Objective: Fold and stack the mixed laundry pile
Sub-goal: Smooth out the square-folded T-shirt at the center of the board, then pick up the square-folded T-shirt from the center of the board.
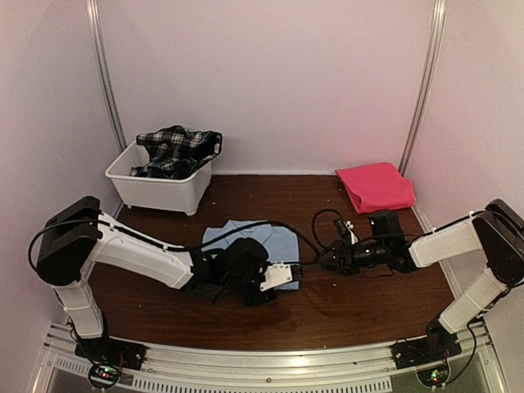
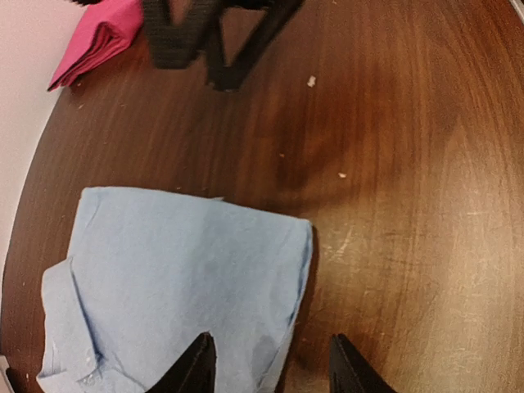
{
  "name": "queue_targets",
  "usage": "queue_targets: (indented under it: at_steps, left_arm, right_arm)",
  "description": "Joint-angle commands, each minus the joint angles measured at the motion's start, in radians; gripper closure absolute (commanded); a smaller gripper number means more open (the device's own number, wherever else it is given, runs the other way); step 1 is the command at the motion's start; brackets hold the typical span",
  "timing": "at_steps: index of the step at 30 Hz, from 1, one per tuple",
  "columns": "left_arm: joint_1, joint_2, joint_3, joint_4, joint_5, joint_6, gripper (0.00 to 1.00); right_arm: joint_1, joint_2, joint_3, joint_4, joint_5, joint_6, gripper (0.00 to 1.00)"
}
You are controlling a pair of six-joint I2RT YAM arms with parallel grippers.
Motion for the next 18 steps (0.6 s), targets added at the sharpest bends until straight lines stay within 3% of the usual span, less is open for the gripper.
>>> queue_targets:
  at_steps: [1,12,15,17,18]
  left_arm:
    - [-0.037,0.097,0.081,-0.033,-0.033,0.135,0.53]
    - [-0.064,0.301,0.236,-0.040,-0.204,0.189,0.66]
    - [-0.064,0.302,0.240,-0.027,-0.204,0.195,0.80]
    - [-0.063,0.290,0.229,-0.007,-0.195,0.194,0.98]
    - [-0.063,0.276,0.217,0.029,-0.183,0.190,1.00]
  right_arm:
    - [-0.009,-0.017,-0.036,0.057,0.014,0.040,0.37]
    - [-0.009,0.023,-0.089,0.110,0.044,0.080,0.36]
    - [-0.008,0.037,-0.092,0.135,0.045,0.098,0.36]
    - [-0.007,0.052,-0.090,0.158,0.047,0.115,0.35]
    - [-0.006,0.062,-0.090,0.177,0.049,0.127,0.34]
